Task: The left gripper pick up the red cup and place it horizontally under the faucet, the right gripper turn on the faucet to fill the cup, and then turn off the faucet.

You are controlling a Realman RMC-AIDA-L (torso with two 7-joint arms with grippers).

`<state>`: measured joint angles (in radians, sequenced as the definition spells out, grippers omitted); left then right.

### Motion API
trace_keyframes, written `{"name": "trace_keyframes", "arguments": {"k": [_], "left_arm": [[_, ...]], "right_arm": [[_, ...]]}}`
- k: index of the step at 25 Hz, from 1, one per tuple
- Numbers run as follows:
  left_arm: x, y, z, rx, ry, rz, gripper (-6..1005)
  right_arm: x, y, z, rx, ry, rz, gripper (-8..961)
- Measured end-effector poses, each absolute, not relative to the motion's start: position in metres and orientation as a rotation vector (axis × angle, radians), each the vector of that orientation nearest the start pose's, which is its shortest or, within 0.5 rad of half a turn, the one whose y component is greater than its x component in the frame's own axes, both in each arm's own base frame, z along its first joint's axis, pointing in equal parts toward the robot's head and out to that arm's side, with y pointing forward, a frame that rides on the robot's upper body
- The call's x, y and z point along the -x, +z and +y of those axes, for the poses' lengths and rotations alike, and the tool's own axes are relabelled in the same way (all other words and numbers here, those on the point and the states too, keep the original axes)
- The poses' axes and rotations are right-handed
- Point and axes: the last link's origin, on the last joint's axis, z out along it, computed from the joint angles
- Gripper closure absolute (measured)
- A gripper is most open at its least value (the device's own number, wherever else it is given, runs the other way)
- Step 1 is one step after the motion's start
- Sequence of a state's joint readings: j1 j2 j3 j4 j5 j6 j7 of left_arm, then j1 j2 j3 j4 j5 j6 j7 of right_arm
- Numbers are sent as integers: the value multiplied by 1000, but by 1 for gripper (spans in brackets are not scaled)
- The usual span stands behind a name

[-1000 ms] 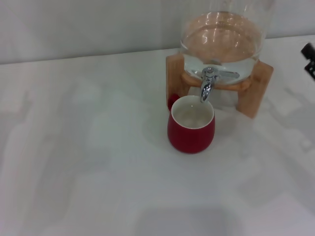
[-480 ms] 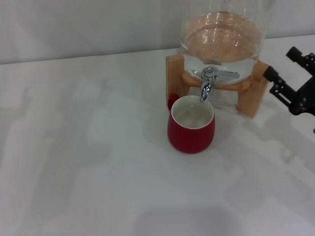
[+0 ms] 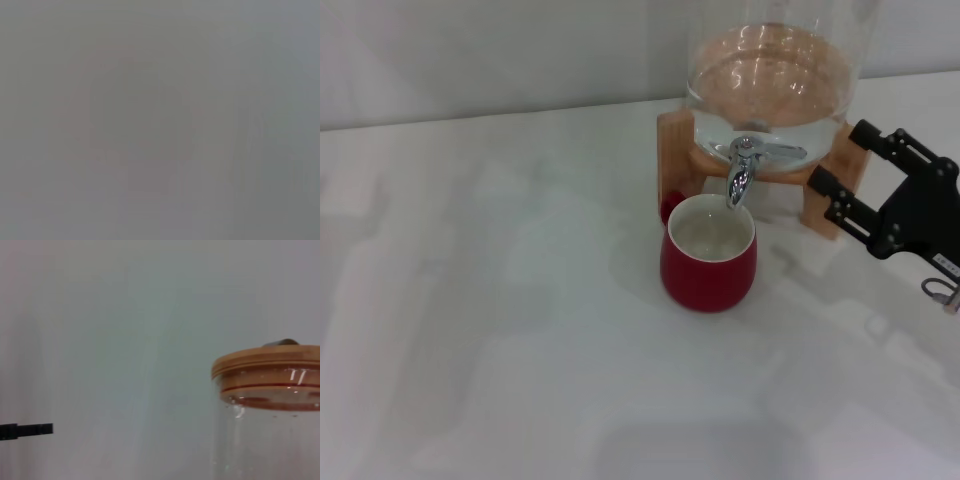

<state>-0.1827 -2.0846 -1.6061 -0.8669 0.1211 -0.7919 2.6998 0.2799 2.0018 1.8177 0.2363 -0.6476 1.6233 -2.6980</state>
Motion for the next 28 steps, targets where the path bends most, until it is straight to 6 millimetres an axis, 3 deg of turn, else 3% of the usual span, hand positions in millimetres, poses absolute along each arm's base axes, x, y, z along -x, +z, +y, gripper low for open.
{"name": "trace_keyframes", "arguments": {"k": [14,28], "left_arm": [[267,48,358,1602,-881,-464,199],[265,47,359,1611,-885,-459,199]], "right_arm": [[-296,10,285,2026,1024,147,279],[-291,2,287,2076,1019,140,279]]}}
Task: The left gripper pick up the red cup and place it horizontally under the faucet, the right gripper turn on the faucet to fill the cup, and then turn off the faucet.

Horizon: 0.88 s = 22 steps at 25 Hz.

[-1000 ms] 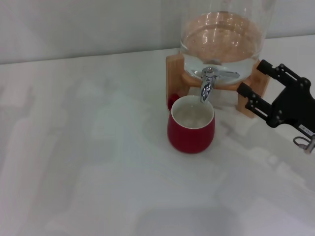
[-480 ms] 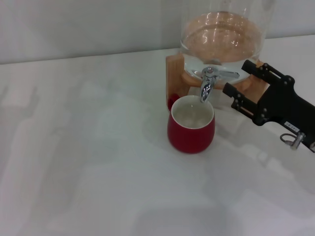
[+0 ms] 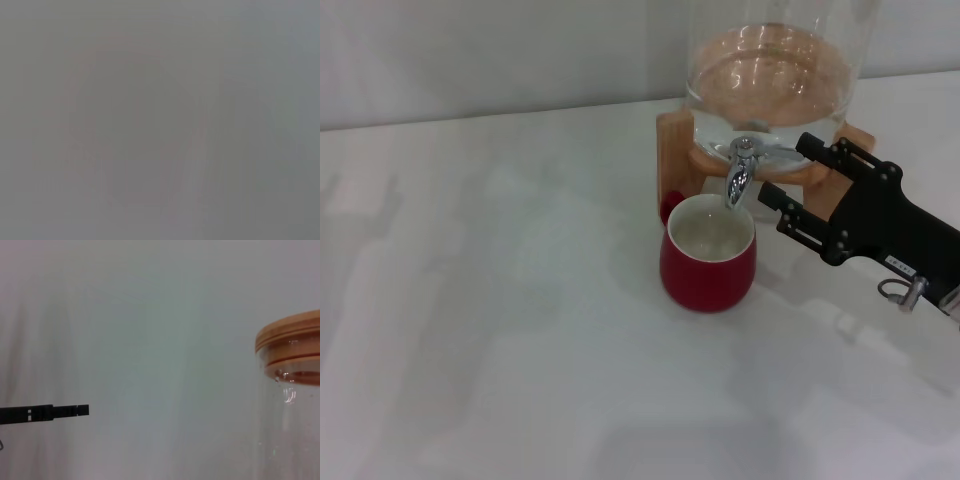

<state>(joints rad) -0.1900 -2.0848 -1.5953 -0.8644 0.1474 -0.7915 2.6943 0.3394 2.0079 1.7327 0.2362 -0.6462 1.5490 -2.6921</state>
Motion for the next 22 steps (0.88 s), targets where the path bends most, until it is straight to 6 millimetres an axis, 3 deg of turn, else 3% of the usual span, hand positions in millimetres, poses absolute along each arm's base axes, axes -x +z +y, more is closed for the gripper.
{"name": "trace_keyframes", "arguments": {"k": [22], "left_arm": [[266,46,360,1610,-882,-466,199]], "right_arm": [[-286,-6,281,2141,1035,115,279]]}}
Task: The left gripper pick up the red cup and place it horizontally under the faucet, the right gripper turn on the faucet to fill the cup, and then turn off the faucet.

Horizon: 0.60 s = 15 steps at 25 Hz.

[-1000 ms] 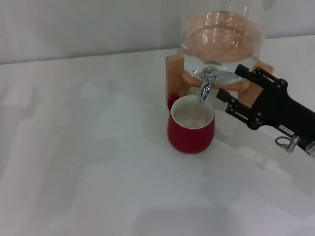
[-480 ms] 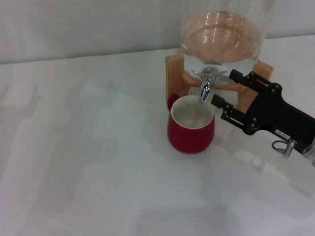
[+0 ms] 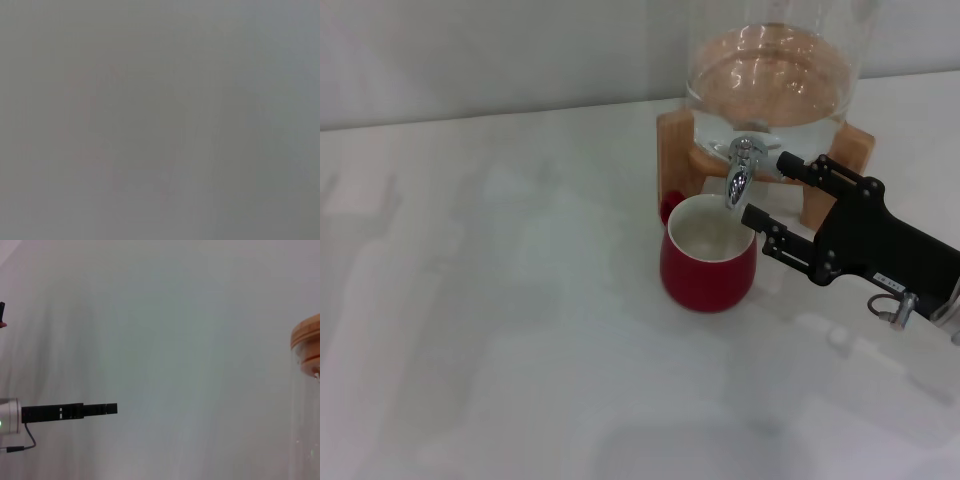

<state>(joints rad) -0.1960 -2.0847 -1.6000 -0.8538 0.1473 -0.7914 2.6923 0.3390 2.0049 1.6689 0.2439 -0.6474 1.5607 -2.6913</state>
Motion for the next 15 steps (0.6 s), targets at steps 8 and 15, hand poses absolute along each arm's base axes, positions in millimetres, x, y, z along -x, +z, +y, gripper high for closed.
{"name": "trace_keyframes", "arguments": {"k": [8,15], "left_arm": [[266,46,360,1613,-884,-465,199],[266,46,360,1612,-884,-465,199]], "right_arm": [[-290,0,285,2104,1017,116,279],[-299,15,288,2034,995,126,279]]}}
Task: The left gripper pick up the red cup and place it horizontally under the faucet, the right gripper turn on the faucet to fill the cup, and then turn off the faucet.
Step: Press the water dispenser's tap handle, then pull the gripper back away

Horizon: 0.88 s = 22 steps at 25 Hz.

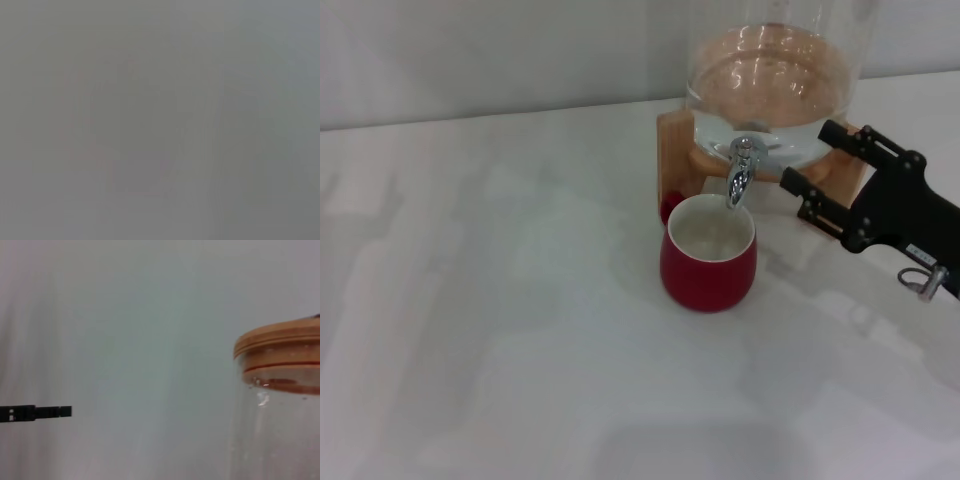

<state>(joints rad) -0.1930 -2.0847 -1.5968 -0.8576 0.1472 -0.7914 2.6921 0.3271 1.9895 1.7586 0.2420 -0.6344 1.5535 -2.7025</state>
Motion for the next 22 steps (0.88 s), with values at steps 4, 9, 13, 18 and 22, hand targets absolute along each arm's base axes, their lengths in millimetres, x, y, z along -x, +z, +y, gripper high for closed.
{"name": "trace_keyframes", "arguments": {"k": [4,9,13,18,22], "left_arm": [[266,46,359,1612,-885,-464,199],[265,46,359,1612,-885,-463,199],[265,46,360,1612,-887,-461,199],[264,46,360,1614,-887,-461,199],[263,46,361,1615,-890,-458,199]], "right_arm": [[-300,16,287,2033,994,128,279],[-300,15,286,2042,993,128,279],[-300,13,283,2047,998,134,279],[-298,10,283,2050,1009,135,279],[-296,8,285,2055,1009,137,279]]}}
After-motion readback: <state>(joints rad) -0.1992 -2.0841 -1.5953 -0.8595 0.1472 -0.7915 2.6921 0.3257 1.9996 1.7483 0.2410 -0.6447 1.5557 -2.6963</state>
